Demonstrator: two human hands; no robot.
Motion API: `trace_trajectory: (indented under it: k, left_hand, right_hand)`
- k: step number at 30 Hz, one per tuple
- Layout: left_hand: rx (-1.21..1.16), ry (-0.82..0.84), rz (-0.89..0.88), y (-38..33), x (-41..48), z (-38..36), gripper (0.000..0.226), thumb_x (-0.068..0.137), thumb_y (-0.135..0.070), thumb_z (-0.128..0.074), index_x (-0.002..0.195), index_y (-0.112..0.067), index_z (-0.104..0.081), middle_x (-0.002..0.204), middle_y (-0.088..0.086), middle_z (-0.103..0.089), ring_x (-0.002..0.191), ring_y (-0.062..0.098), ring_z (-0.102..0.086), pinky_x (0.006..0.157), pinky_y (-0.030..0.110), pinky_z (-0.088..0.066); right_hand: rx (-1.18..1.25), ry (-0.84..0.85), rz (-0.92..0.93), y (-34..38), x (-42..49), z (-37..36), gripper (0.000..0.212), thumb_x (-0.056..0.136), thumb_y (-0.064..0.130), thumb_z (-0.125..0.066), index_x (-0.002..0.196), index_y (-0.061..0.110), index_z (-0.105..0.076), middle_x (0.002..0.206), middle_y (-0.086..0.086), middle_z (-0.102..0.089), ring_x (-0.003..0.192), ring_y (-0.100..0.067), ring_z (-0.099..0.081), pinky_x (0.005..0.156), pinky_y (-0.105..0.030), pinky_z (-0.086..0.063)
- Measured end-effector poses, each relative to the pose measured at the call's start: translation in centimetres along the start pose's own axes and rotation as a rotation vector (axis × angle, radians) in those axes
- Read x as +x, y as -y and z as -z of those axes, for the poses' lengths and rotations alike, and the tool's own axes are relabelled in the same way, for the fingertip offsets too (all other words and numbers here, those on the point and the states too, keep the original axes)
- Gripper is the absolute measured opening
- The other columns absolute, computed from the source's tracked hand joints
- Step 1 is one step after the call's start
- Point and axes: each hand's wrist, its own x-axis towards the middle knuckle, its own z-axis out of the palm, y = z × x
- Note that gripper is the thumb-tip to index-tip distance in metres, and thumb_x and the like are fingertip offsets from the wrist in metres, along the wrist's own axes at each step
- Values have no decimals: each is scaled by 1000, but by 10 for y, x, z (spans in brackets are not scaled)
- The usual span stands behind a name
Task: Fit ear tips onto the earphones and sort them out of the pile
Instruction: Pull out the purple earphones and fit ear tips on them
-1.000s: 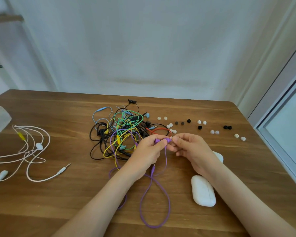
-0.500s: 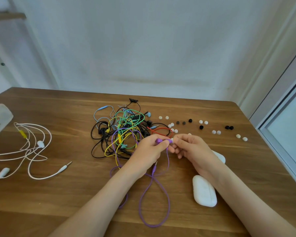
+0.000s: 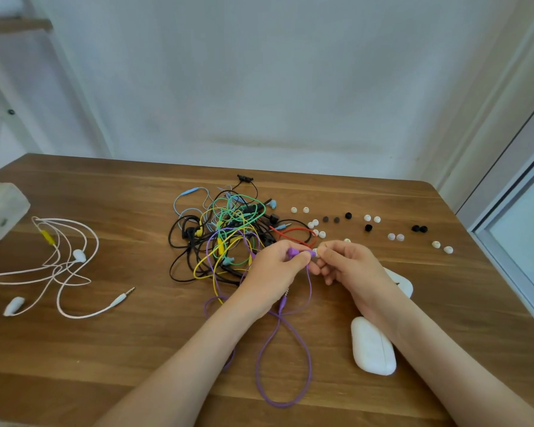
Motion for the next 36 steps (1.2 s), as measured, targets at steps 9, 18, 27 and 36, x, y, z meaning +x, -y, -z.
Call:
trace_trajectory:
  k: [9, 18, 27, 36]
  left_hand:
    - [115, -93, -41, 6, 1, -3, 12, 93, -22, -58, 97, -16, -68, 60, -16, -52, 56, 0, -43, 53, 20, -32]
    - [148, -109, -68, 4, -3, -3, 11, 94, -26, -58, 98, -19, -66, 82, -10, -65, 78, 4, -58, 69, 22, -41]
    - [-56, 6, -67, 2, -5, -3, 17, 98, -18, -51, 108, -13, -64, 86, 1, -72, 44, -4, -44, 47, 15, -29]
    - [-94, -21, -47, 7, -1, -1, 17, 98, -20, -52, 106, -12, -64, 95, 26, -68, 42, 3, -35, 43, 19, -27]
  right_hand:
    - [-35, -115, 25, -3, 0, -9, 22, 96, 10, -53, 80, 8, -67, 64, -3, -64, 59, -6, -53, 56, -19, -45]
    - [-71, -161, 40, -2, -1, -14, 18, 94, 12, -56, 81, 9, -67, 62, 0, -65, 56, -4, -53, 52, -18, -43]
    - [122, -130, 15, -2, -2, -11, 15, 95, 8, -50, 89, 5, -63, 66, -6, -63, 61, -13, -54, 55, -25, -41]
    - [26, -126, 48, -4, -4, -11, 17, 95, 12, -54, 96, 0, -65, 69, -2, -66, 67, -11, -55, 58, -23, -43]
